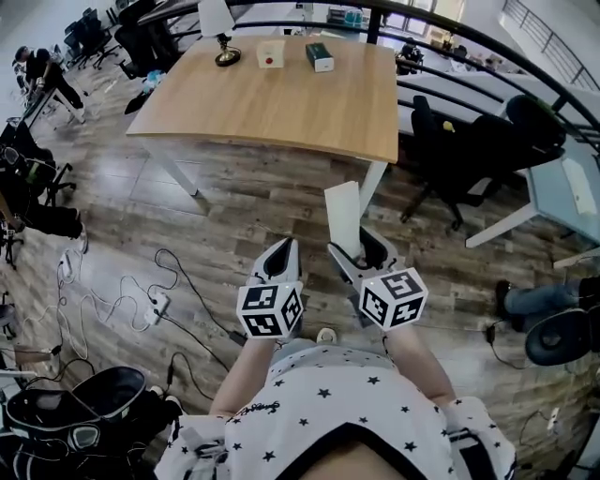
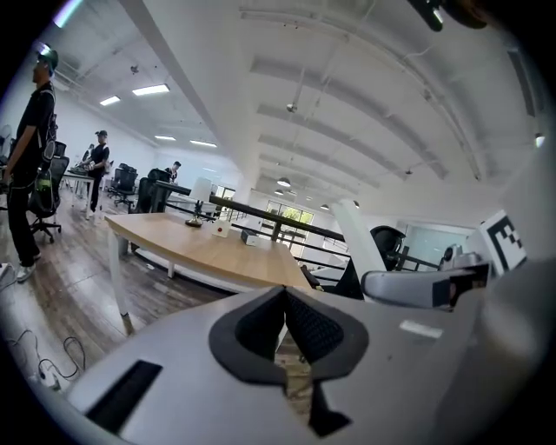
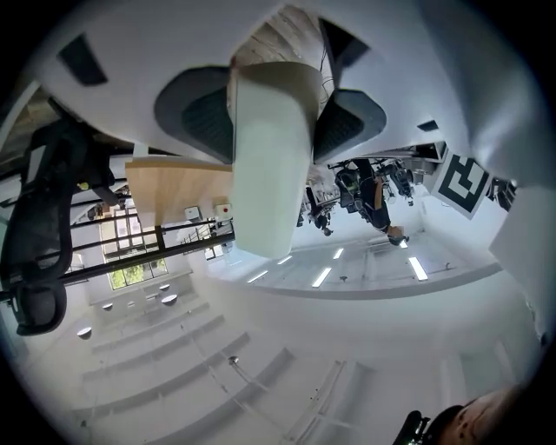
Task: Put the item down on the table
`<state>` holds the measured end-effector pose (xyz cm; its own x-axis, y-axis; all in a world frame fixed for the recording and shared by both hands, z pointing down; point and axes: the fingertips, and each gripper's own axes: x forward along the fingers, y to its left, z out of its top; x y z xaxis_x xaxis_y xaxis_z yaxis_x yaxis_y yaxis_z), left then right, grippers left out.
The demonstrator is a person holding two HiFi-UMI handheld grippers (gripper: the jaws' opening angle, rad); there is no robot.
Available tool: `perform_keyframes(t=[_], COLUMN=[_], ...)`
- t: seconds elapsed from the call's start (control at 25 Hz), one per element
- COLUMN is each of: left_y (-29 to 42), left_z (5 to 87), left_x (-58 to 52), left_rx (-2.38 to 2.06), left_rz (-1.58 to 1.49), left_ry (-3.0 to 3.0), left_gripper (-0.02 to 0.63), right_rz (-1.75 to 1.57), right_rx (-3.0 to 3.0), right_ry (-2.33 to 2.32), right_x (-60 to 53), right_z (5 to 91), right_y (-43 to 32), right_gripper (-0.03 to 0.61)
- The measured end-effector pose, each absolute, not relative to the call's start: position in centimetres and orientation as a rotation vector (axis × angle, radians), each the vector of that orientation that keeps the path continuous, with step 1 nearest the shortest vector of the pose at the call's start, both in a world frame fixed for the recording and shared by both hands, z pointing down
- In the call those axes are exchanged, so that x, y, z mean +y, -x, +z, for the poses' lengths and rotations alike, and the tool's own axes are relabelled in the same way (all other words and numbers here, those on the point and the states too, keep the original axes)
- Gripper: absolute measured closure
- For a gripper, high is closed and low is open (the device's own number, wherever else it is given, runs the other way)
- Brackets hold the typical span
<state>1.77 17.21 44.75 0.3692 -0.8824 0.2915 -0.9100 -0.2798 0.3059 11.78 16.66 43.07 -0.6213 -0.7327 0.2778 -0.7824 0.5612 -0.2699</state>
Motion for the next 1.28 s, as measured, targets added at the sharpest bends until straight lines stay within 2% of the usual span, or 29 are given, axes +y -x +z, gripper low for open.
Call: perform_keyframes(t=[0.88,1.28], left_y=[-3.8,-2.5], left_z=[45.1,45.3], left_x=[20.7,16.9], left_rx=[-1.629,-1.632], left_rz=[0.06,0.05], left_ry=[-2.196,-2.174], left_gripper=[0.601,0.601], right_rz=[0.527,0.56], right_rx=[-2.723,-2.724], right_ry=[-1.23,-1.241], right_x=[19.0,15.2], right_z=[42.6,42.6], right_y=[-13.6,-12.8], right_gripper=[0.293,0.293])
